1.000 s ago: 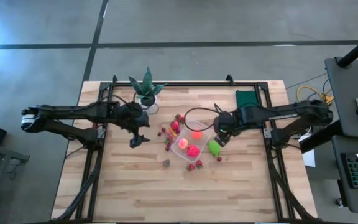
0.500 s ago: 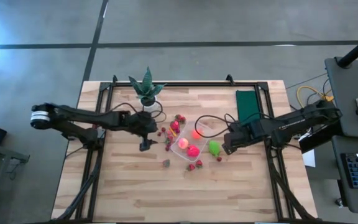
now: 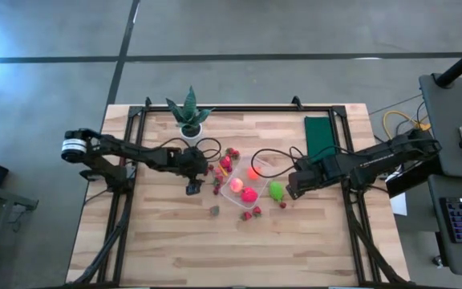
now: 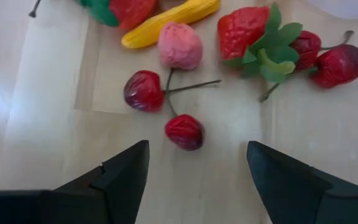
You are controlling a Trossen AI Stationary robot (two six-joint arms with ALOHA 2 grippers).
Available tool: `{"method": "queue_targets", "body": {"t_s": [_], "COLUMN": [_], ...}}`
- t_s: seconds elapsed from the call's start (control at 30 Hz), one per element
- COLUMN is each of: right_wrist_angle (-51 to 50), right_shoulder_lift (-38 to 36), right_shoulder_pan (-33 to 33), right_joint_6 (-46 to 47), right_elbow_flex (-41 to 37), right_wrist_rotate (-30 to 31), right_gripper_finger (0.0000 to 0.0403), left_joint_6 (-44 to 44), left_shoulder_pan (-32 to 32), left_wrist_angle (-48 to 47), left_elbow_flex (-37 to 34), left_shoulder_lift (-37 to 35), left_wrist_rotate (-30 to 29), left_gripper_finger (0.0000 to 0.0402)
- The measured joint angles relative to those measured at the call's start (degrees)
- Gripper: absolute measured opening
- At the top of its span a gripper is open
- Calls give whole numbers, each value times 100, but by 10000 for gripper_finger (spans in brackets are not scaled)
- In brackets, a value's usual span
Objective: Pick and placing Produce into tupperware
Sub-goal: Put the red cherry into the container
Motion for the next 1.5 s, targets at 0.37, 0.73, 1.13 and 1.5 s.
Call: {"method": "queue_targets", "body": {"t_s": [0.37, 0.73, 1.13, 1.5], "right_wrist_angle": [26, 113, 165, 184], "right_shoulder_lift": [4, 4, 4, 4], "right_shoulder_pan": [-2, -2, -2, -3], "right_joint_6": [2, 44, 46, 48], "right_elbow_flex": [-33, -39, -39, -39], "right_wrist_rotate": [4, 20, 63, 107], "right_gripper_finger": [281, 280, 278, 276], "left_joint_6": [-7, -7, -7, -17], "left_shoulder_pan": [0, 7, 0, 7], "left_wrist_angle": [189, 484, 454, 222], "left_elbow_flex": [0, -5, 32, 172], "left_shoulder_lift": [93, 288, 345, 3], "left_wrist_rotate": [9, 28, 61, -36], "left_gripper_finger": [203, 157, 105, 59]}}
